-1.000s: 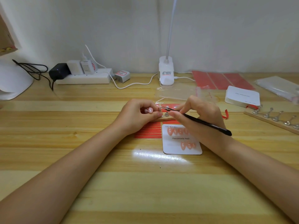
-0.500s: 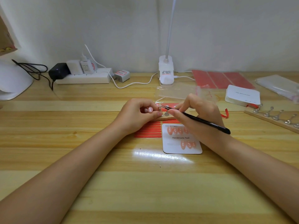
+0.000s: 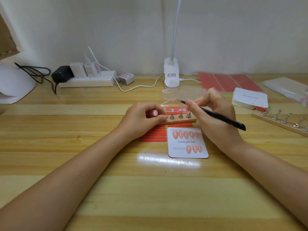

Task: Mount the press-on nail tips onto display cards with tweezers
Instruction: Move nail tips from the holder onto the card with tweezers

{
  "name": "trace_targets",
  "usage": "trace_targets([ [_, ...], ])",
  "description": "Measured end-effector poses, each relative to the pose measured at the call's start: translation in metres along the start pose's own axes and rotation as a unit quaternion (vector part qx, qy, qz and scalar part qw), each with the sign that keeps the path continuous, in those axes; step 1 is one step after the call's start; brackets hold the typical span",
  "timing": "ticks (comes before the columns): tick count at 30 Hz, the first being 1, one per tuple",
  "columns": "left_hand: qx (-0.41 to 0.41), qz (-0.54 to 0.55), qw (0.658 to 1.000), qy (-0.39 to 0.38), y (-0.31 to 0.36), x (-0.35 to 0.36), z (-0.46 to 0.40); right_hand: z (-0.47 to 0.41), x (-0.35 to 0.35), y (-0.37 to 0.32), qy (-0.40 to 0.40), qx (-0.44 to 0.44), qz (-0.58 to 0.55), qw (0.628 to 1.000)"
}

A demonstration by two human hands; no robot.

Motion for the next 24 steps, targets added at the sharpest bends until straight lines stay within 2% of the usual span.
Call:
trace_targets([
  [3,0.033,-0.032,0.999,0.025,0.008,-0.005,0.004,-0.001,-0.005,-0.006,0.006,-0.002,-0.017,1.0],
  [7,0.138,-0.081,0.985,0.059,0.033,-0.015,0.012,-0.007,-0.015,-0.012,0.019,-0.003,-0.047,0.999],
  [9,0.182,-0.092,0.978,0.034,0.045,-0.014,0.017,-0.011,-0.02,-0.013,0.026,0.016,-0.074,0.997],
  [12,0.223,-0.095,0.969,-0.047,0.053,-0.004,0.03,-0.009,-0.028,-0.015,0.012,0.028,-0.095,0.995],
  [15,0.231,-0.091,0.964,-0.092,0.048,0.001,0.046,0.004,-0.041,-0.017,-0.011,0.0,-0.082,0.997],
  [24,0.203,-0.093,0.968,-0.118,0.036,0.007,0.059,0.049,-0.045,-0.03,-0.08,-0.185,0.017,0.979],
])
Point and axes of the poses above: each hand's wrist, its own z-axis away from the middle knuckle, its own x-axis out of the palm, y = z × x, the point moved 7 cm from there along -z, towards the middle knuckle, and after that the axes turned 14 degrees about y, right-handed, at the moved point
